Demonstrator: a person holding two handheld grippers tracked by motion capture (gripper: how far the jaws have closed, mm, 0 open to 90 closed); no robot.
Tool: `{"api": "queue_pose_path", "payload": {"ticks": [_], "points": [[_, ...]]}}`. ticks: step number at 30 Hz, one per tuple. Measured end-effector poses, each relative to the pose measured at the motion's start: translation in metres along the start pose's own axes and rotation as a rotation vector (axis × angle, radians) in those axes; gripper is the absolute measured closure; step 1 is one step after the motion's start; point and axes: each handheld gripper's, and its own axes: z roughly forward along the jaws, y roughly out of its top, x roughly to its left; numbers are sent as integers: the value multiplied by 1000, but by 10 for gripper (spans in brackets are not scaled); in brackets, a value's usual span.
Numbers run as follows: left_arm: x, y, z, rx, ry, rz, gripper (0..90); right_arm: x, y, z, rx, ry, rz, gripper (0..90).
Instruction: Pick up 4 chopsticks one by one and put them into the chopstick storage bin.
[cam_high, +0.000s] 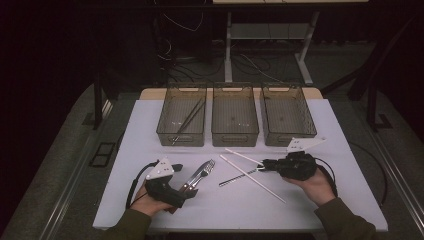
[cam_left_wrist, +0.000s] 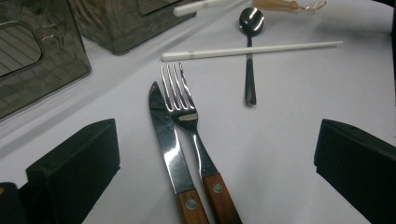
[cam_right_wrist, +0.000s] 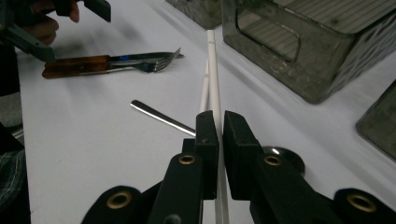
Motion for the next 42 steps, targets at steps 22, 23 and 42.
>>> {"api": "queue_pose_path", "payload": {"ticks": [22, 23, 42], "points": [[0, 1, 1, -1, -2, 1, 0, -1, 34, 13, -50, 25, -14, 850], [0, 0, 1, -2, -2, 1, 0, -1, 36, 14, -50, 29, -12, 850], [-1, 1, 0, -6, -7, -7, 0, -7, 73, 42, -60, -5, 4, 849]]}}
